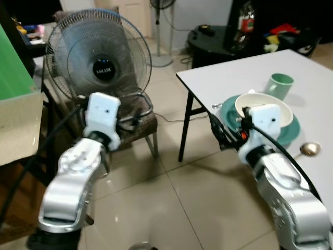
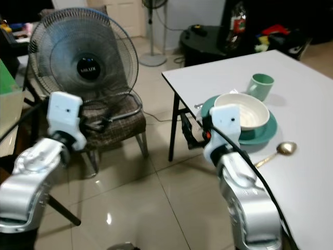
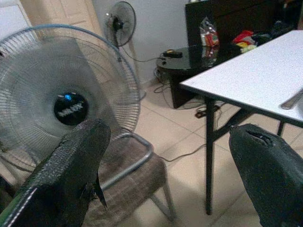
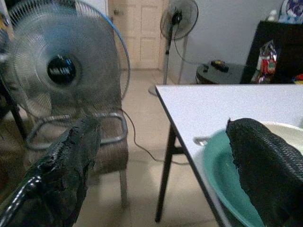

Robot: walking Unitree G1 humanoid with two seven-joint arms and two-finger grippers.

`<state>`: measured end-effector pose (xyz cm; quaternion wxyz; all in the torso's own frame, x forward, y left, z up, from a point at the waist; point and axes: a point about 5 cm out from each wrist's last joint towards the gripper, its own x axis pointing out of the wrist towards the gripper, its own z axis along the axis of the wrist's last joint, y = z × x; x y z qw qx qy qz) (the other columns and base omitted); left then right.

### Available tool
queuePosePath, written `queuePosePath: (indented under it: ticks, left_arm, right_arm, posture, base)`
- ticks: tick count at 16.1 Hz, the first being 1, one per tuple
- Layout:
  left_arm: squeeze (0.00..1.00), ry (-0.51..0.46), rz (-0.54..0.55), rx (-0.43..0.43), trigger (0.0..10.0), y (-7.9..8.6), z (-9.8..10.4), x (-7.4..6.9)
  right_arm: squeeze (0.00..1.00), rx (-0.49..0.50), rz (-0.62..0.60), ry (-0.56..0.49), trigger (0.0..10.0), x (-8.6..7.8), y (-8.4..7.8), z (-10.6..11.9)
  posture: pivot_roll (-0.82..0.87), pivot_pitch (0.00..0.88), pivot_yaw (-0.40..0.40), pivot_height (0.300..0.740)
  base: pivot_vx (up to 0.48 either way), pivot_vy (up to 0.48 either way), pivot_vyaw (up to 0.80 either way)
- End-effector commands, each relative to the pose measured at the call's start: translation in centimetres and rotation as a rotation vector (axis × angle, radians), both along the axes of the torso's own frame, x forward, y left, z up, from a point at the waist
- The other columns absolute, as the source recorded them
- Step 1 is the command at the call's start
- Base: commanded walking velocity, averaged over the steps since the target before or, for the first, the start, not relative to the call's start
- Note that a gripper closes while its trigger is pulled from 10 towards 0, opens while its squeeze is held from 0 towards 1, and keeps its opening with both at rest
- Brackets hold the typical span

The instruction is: Setting the table

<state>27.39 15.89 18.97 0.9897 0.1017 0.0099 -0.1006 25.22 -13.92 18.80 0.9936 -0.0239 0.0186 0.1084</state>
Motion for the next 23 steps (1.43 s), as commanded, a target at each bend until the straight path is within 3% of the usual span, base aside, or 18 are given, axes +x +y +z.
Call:
queuePosePath:
  ticks: [1, 7, 11, 14, 18, 23]
  left_arm:
    - [0.00, -0.011, -0.009, 0.001, 10.0, -0.2, 0.4, 0.2]
    - [0.00, -0.005, -0.013, -0.015, 10.0, -0.7, 0.1, 0.1]
    - [0.00, -0.004, 0.003, -0.012, 10.0, -0.1, 0.1, 0.3]
    - [0.00, 0.007, -0.016, -0.011, 10.0, -0.6, -0.1, 0.3]
    - [0.00, 0.004, 0.000, 0.002, 10.0, 0.2, 0.2, 0.4]
    - [0.00, 0.007, -0.015, 0.003, 10.0, -0.3, 0.1, 0.5]
  right_arm:
    - [1.00, 0.001, -0.006, -0.028, 10.0, 0.1, -0.2, 0.4]
    - [1.00, -0.024, -0.004, -0.021, 10.0, 0.0, -0.6, 0.3]
    - [1.00, -0.029, 0.010, -0.023, 10.0, 0.2, -0.2, 0.4]
    - [1.00, -0.030, -0.033, -0.014, 10.0, 0.1, -1.0, 0.1]
    - [1.00, -0.010, -0.005, -0.006, 10.0, -0.1, 0.1, 0.1]
    - [1.00, -0.008, -0.022, -0.007, 10.0, 0.0, -0.4, 0.1]
  posture:
    - [0.07, 0.000, 0.057, 0.740]
    - [0.05, 0.000, 0.055, 0.740]
    - [0.03, 0.000, 0.055, 0.740]
    - [0.04, 0.000, 0.070, 0.740]
    - [0.04, 0.000, 0.063, 0.740]
    - [0.04, 0.000, 0.073, 0.740]
  base:
    - [0.000, 0.296, 0.00]
    - [0.000, 0.298, 0.00]
    - [0.000, 0.297, 0.00]
    - [0.000, 0.305, 0.00]
    - [0.000, 0.314, 0.00]
    - [0.000, 0.323, 0.00]
